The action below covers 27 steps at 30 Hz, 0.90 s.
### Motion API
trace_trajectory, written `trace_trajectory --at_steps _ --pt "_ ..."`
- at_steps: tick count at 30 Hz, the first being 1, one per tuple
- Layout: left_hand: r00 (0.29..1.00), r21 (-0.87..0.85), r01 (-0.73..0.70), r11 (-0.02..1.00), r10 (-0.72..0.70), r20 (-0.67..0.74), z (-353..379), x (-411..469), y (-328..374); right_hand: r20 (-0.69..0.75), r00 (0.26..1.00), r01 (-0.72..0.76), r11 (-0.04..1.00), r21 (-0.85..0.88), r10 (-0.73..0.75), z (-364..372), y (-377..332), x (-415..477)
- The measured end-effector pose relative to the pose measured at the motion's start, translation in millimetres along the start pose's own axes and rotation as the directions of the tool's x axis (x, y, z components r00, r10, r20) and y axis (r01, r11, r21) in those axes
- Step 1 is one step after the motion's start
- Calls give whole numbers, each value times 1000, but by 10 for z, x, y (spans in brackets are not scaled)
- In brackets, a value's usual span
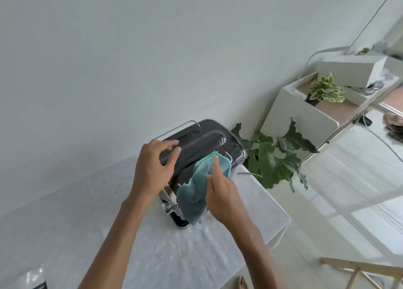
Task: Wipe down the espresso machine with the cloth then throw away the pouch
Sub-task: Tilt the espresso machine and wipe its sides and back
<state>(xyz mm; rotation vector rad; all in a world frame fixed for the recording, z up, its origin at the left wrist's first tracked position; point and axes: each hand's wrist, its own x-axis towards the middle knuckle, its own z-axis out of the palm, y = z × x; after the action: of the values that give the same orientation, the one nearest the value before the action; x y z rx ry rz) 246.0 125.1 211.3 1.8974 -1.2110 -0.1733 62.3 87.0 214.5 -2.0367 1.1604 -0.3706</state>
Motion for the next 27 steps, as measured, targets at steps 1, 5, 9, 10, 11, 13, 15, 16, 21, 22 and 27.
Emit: trace_trajectory --at_steps 1,5,9,10,11,13,15,16,21,22,27 --pt "1000 -27 8 1000 -8 -4 -17 -185 78 25 999 30 999 -31 -29 -61 56 48" --pt "995 66 48 997 -54 80 44 -681 211 75 991 112 991 -75 -107 -213 310 300" --pt "979 182 102 978 -131 154 169 -817 313 144 952 299 921 -249 -270 -450 412 542" --pt "981 204 114 972 -142 128 215 -830 360 162 934 352 894 -278 -318 -526 411 595" --pt "984 214 130 968 -152 88 254 -835 398 190 912 407 864 -297 -365 -597 400 642" --pt "978 213 194 958 -205 34 294 -819 431 295 840 536 780 -324 -455 -690 366 756" --pt "961 228 255 940 -273 52 287 -796 491 415 750 649 692 -316 -514 -736 336 869" --pt "951 231 281 931 -303 63 276 -784 538 460 710 691 655 -306 -534 -740 327 915" --pt "906 134 412 901 -420 42 202 -750 729 553 632 751 605 -264 -543 -704 283 1014" --pt "907 123 414 902 -421 32 204 -745 743 549 626 758 596 -263 -554 -715 284 1034" --pt "936 79 350 933 -346 -60 239 -747 886 395 597 786 608 -114 -698 -781 425 1058"
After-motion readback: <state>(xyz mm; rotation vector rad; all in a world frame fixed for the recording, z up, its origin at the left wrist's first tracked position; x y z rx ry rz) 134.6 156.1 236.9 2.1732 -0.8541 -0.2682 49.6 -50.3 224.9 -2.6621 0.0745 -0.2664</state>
